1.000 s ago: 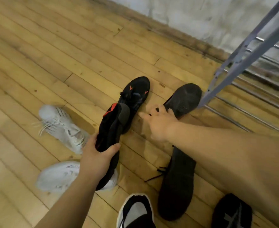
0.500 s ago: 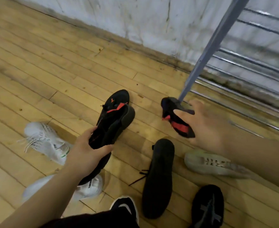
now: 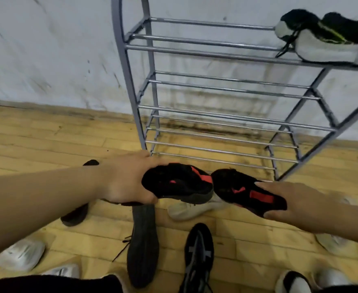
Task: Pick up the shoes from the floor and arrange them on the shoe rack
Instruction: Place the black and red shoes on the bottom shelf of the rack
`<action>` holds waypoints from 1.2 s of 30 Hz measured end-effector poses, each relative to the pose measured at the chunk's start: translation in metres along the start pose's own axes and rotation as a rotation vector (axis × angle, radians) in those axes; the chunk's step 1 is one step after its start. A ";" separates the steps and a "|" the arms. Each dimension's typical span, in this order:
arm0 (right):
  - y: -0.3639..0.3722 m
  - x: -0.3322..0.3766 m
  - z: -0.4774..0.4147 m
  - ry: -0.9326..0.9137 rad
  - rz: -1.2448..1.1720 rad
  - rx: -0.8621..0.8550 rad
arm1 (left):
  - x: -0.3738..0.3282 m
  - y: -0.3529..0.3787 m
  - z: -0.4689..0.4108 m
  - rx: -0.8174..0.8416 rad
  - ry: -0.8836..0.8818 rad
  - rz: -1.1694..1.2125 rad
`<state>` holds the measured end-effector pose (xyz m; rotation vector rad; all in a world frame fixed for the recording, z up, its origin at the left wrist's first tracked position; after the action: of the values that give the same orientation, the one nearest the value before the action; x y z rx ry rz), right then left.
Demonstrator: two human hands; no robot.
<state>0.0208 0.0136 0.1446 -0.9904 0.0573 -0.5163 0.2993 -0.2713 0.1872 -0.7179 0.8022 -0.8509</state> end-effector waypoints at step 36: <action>0.076 -0.098 -0.207 0.255 -0.487 -0.280 | -0.019 0.065 -0.211 0.008 -0.061 0.237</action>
<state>-0.0929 -0.0715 -0.0506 -1.2124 0.1199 -1.1030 0.1393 -0.2714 0.0338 -0.6246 0.8103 -0.6155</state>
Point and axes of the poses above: each hand's wrist, its own z-axis away from the middle knuckle, its own y-axis out of the palm, x = y × z, the point moved 4 cm from there along -z, towards the middle knuckle, and after that the axes turned 9 degrees about x, right-handed, at the moved point
